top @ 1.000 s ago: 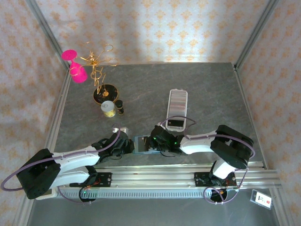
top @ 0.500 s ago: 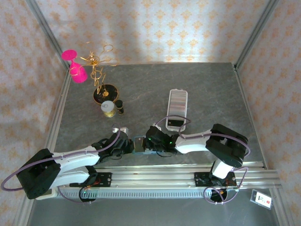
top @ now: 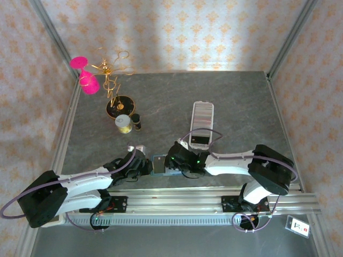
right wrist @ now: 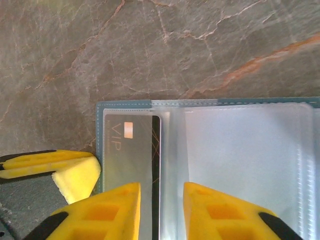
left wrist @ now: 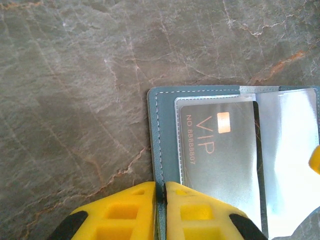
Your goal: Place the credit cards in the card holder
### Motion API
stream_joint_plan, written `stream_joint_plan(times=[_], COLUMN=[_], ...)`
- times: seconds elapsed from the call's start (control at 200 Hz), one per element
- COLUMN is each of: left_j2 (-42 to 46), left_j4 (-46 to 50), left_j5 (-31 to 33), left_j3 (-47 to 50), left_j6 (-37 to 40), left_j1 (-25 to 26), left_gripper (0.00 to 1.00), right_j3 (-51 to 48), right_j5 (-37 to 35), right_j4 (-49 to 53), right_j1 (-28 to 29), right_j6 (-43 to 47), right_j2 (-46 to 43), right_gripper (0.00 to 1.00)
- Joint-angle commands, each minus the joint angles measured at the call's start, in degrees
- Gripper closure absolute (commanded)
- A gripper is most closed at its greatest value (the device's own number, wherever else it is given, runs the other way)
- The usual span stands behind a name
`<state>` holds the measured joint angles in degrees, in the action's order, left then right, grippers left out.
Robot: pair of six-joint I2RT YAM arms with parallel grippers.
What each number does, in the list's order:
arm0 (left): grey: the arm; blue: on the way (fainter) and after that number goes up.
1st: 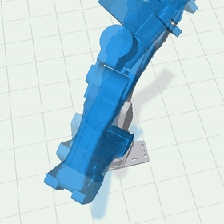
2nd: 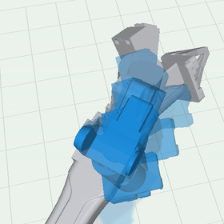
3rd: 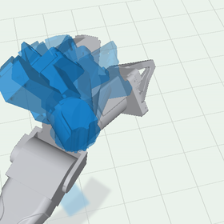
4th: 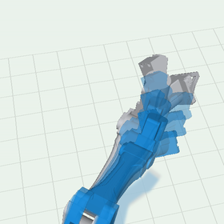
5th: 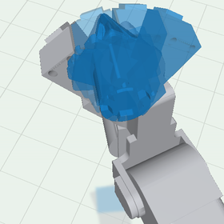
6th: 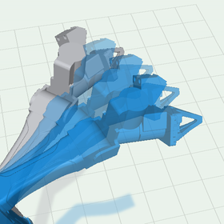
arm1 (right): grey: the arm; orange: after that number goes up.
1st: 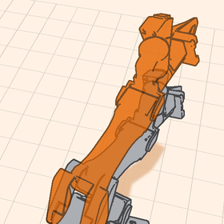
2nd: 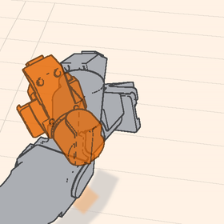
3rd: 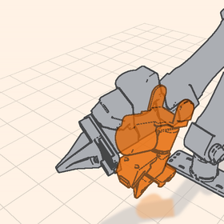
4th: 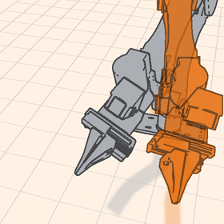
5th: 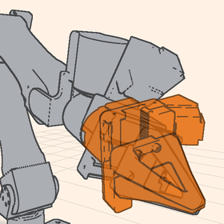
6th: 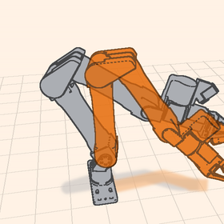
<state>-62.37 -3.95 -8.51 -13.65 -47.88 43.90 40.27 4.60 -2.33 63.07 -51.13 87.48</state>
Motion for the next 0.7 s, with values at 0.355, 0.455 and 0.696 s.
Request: stream_joint_plan(times=[0.355, 0.455, 0.696], left_j2=[-0.01, -0.04, 0.79], left_j4=[1.13, 1.07, 1.39], left_j5=[0.37, 0.34, 0.25], left_j3=[1.15, 1.17, 0.99], left_j6=[-0.2, -0.18, -0.37], left_j1=[0.33, 0.31, 0.32], left_gripper=[0.86, 0.86, 0.85], right_j3=[-1.8, -0.87, 0.73], right_j5=[-5.19, -4.79, -1.54], right_j4=[8.3, 8.44, 3.4], right_j1=[0.23, 0.64, 1.04], right_j6=[-0.11, 0.15, 0.08], right_j2=[1.04, 2.97, 4.86], right_gripper=[0.7, 0.69, 0.66])
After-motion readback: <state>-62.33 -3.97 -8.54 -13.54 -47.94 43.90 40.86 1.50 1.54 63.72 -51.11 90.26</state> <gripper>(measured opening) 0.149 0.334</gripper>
